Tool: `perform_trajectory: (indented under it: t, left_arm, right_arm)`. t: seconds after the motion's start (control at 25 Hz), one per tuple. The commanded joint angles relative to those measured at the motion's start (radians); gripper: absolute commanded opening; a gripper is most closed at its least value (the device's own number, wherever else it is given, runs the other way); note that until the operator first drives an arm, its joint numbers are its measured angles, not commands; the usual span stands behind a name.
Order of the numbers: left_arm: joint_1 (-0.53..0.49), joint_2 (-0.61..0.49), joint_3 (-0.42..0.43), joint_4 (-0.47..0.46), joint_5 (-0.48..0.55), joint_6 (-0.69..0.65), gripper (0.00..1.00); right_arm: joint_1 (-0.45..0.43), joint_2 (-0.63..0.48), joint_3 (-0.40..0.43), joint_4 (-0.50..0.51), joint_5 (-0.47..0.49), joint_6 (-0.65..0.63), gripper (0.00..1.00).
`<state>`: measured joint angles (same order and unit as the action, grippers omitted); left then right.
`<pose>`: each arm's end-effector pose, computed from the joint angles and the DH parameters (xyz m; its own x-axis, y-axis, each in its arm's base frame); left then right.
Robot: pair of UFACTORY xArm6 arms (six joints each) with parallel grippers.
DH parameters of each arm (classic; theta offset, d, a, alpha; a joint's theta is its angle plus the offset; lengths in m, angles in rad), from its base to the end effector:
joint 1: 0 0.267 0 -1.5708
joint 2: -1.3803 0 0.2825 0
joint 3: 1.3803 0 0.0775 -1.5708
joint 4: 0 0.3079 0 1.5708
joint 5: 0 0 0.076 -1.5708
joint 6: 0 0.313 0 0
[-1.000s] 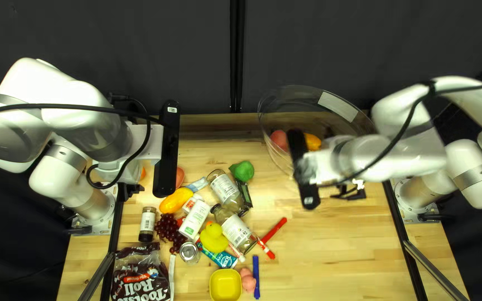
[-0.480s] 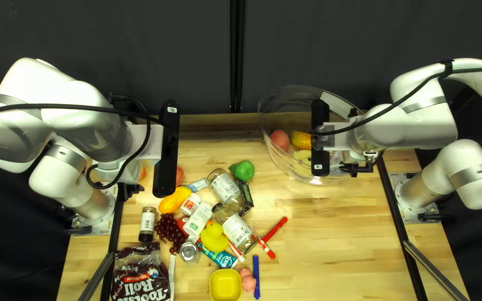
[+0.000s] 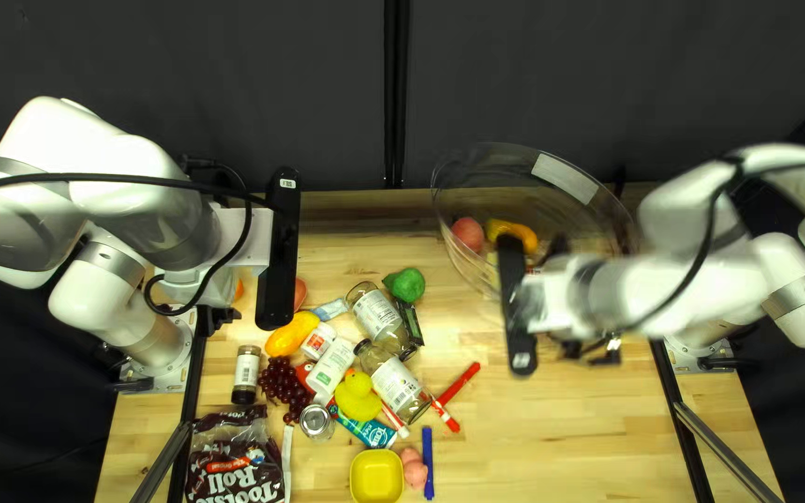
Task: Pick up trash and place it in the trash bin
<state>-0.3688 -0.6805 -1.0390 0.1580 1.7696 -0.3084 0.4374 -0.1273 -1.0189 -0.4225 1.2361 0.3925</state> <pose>0.2232 -0.0320 0.3261 0.9994 -0.0332 0.0018 -0.0324 -0.9861 -0.1627 0.3982 0.0637 0.1958 0.9772 0.2092 0.0356 0.1792 -0.9034 0.3896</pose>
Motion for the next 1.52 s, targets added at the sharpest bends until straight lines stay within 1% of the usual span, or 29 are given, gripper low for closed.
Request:
perform_trajectory:
  t: [0.04,0.08,0.12,0.16,0.2,0.28,0.32,0.36,0.44,0.6,0.8,1.04,1.16,1.24,1.28,1.36,1.44,1.48,1.52]
  left_arm:
    - [0.0,0.0,0.0,0.0,0.0,0.0,1.0]
    - [0.0,0.0,0.0,0.0,0.0,0.0,1.0]
    - [0.0,0.0,0.0,0.0,0.0,0.0,1.0]
    - [0.0,0.0,0.0,0.0,0.0,0.0,1.0]
    - [0.0,0.0,0.0,0.0,0.0,0.0,1.0]
    - [0.0,0.0,0.0,0.0,0.0,0.0,1.0]
    - [0.0,0.0,0.0,0.0,0.0,0.0,1.0]
    - [0.0,0.0,0.0,0.0,0.0,0.0,1.0]
    - [0.0,0.0,0.0,0.0,0.0,0.0,1.0]
    - [0.0,0.0,0.0,0.0,0.0,0.0,1.0]
    - [0.0,0.0,0.0,0.0,0.0,0.0,1.0]
    - [0.0,0.0,0.0,0.0,0.0,0.0,1.0]
    - [0.0,0.0,0.0,0.0,0.0,0.0,1.0]
    - [0.0,0.0,0.0,0.0,0.0,0.0,1.0]
    - [0.0,0.0,0.0,0.0,0.0,0.0,1.0]
    - [0.0,0.0,0.0,0.0,0.0,0.0,1.0]
    - [0.0,0.0,0.0,0.0,0.0,0.0,1.0]
    - [0.0,0.0,0.0,0.0,0.0,0.0,1.0]
    - [0.0,0.0,0.0,0.0,0.0,0.0,1.0]
  right_arm:
    - [0.016,0.101,0.02,0.006,-0.168,0.026,1.0]
    - [0.014,0.113,0.03,0.007,-0.199,0.03,1.0]
    - [0.012,0.139,0.052,0.01,-0.258,0.037,1.0]
    - [0.01,0.147,0.06,0.013,-0.279,0.037,1.0]
    - [0.007,0.179,0.081,0.02,-0.343,0.043,1.0]
    - [0.001,0.216,0.095,0.034,-0.407,0.034,1.0]
    - [-0.004,0.254,0.097,0.044,-0.451,0.017,1.0]
    - [-0.007,0.276,0.093,0.049,-0.473,0.004,1.0]
    - [-0.024,0.326,0.087,0.073,-0.524,-0.061,1.0]
    - [-0.063,0.345,0.107,0.115,-0.587,-0.165,1.0]
    - [-0.103,0.364,0.131,0.143,-0.645,-0.247,1.0]
    - [-0.132,0.401,0.122,0.149,-0.691,-0.295,1.0]
    - [-0.145,0.411,0.118,0.151,-0.706,-0.309,0.96]
    - [-0.154,0.419,0.12,0.152,-0.719,-0.32,0.89]
    - [-0.159,0.424,0.122,0.151,-0.725,-0.325,0.89]
    - [-0.167,0.431,0.125,0.152,-0.735,-0.334,0.84]
    - [-0.174,0.436,0.13,0.155,-0.744,-0.342,0.73]
    - [-0.176,0.438,0.13,0.157,-0.746,-0.344,0.6]
    - [-0.177,0.442,0.129,0.159,-0.749,-0.348,0.19]
